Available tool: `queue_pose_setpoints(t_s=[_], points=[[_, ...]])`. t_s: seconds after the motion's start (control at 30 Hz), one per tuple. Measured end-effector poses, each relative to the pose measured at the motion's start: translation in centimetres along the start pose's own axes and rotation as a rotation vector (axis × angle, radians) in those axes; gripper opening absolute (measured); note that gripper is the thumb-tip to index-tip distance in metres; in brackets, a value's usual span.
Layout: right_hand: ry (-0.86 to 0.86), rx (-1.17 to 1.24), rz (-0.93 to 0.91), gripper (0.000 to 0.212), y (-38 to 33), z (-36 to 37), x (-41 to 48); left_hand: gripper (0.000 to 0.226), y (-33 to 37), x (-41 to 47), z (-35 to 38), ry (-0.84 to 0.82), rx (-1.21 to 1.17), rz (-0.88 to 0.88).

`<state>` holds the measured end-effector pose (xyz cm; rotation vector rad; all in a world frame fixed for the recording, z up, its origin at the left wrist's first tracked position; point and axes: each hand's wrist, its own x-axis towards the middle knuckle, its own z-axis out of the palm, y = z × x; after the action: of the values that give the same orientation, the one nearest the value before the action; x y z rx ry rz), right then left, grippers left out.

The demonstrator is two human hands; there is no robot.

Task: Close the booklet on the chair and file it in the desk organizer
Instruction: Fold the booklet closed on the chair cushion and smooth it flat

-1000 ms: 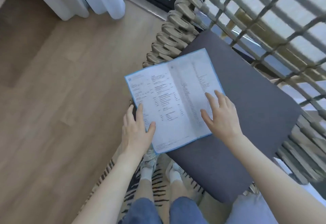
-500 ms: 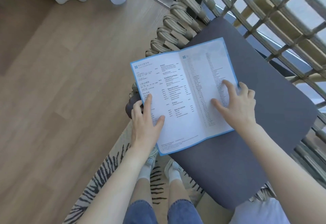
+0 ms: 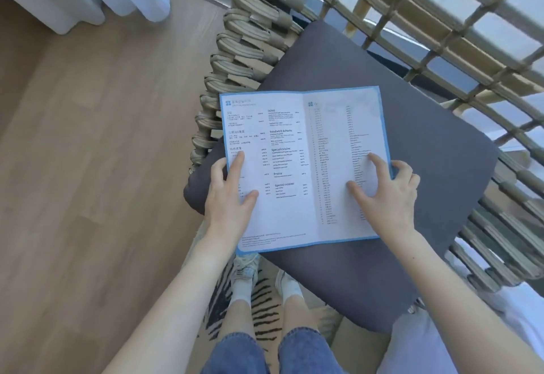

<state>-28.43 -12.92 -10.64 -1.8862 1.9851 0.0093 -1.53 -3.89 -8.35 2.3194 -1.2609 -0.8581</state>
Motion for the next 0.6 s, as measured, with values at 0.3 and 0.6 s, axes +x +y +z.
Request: queue_pose_setpoints(t_s=[0.3, 0.6], points=[[0.106, 0.097, 0.233, 0.067, 4.6, 0.7, -6.1, 0.074, 2.2, 2.1, 2.0, -0.156, 0.249, 0.224], [0.173, 0.143, 0.355, 0.071, 6.6, 1.4, -10.0, 0.075, 3.4, 4.2, 3.5, -0.202, 0.504, 0.456]])
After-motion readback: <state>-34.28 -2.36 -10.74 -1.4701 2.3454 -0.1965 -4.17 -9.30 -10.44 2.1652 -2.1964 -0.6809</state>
